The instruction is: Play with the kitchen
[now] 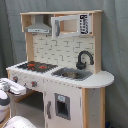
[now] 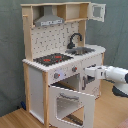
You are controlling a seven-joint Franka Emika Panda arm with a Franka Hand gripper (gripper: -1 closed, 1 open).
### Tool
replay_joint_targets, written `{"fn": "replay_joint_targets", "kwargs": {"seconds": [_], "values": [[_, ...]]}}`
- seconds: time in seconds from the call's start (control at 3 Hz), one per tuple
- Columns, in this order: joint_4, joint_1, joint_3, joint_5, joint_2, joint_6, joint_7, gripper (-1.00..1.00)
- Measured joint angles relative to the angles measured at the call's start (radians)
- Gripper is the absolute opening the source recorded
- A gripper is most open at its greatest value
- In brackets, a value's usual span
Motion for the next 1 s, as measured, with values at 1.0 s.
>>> {"fn": "replay_joint_targets", "kwargs": {"seconds": [1.0], "values": [[-0.090,-0.041,0.043,0.000,0.007,0.283,-0.064,1.00]]}}
